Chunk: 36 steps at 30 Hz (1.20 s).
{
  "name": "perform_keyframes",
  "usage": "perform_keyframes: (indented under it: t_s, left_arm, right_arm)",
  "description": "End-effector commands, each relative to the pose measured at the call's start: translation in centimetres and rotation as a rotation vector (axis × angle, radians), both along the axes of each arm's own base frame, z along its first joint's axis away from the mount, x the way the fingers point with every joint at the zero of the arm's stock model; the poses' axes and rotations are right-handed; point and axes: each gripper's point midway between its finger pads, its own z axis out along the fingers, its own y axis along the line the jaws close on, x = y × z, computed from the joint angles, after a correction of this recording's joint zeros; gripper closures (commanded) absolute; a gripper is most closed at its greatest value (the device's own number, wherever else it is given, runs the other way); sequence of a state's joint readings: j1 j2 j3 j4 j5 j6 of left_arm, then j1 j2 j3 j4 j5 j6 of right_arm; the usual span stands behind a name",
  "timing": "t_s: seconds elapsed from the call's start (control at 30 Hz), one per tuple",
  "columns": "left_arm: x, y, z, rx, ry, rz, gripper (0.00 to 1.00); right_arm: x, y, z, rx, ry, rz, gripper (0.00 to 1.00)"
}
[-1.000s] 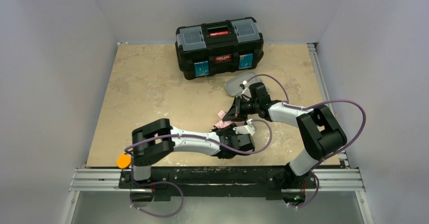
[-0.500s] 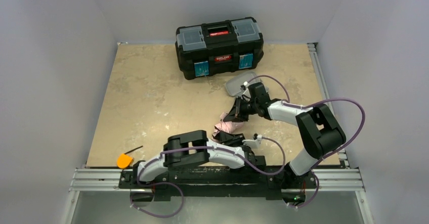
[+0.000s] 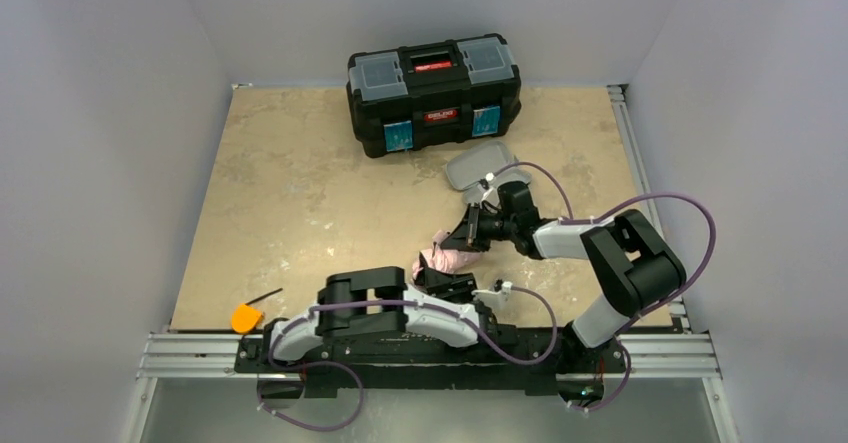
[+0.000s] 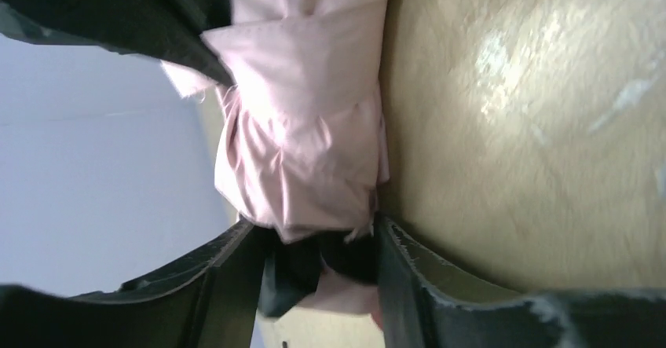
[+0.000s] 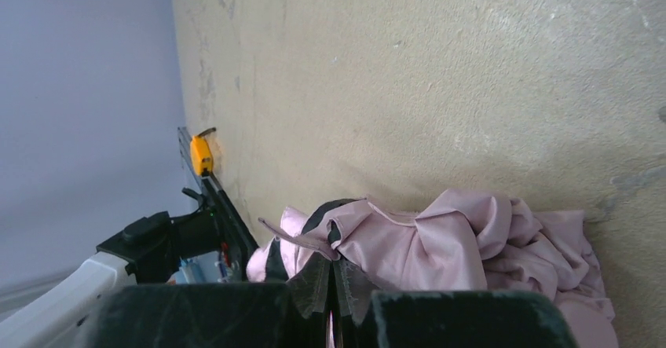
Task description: Put away the umbrella
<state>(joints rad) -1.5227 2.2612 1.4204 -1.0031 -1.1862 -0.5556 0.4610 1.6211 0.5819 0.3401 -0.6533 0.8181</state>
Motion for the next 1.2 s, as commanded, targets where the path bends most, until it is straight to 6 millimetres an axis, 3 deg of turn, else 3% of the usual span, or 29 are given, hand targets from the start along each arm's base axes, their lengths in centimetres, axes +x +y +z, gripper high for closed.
perform_keyframes:
  t_s: [0.0, 0.17, 0.3, 0.47, 0.57, 0.7, 0.87, 0.97, 1.17]
  left_arm:
    - [-3.4, -1.8, -1.1, -0.064, 0.336, -0.105, 0.41]
    - [-4.0, -2.4, 1.6, -0.168, 0.465, -0.143, 0.2]
    - [-3.4, -2.1, 5.2, -0.383, 0.593, -0.147, 0.15]
    - [0.0, -0.8, 10.2, -0.829, 0.747, -0.138, 0.07]
    - [1.9, -0.7, 11.7, -1.011, 0.791, -0.165, 0.03]
    - [2.3, -1.7, 11.2, -1.117, 0.936, -0.218, 0.01]
    - [2.3, -2.5, 7.6, -1.088, 1.056, -0.214, 0.01]
    - [2.6, -2.5, 5.1, -1.062, 1.065, -0.175, 0.02]
    - [3.7, -2.9, 2.7, -1.04, 1.042, -0.144, 0.06]
  right_arm:
    - [-0.7, -5.0, -6.5, -0.26, 0.028, -0.121, 1.0]
    - [-1.1, -5.1, -6.8, -0.257, 0.012, -0.115, 1.0]
    - [-1.2, -5.2, -6.7, -0.254, 0.003, -0.117, 1.0]
    - [-1.0, -5.1, -6.4, -0.246, -0.012, -0.116, 1.0]
    - [-0.9, -4.9, -6.0, -0.233, -0.018, -0.113, 1.0]
    - [-0.6, -4.6, -5.4, -0.219, -0.027, -0.109, 1.0]
    - [-0.4, -4.4, -4.6, -0.208, -0.04, -0.103, 1.0]
    - [-0.3, -4.3, -4.2, -0.204, -0.049, -0.101, 1.0]
    - [-0.1, -4.1, -4.0, -0.197, -0.051, -0.096, 1.0]
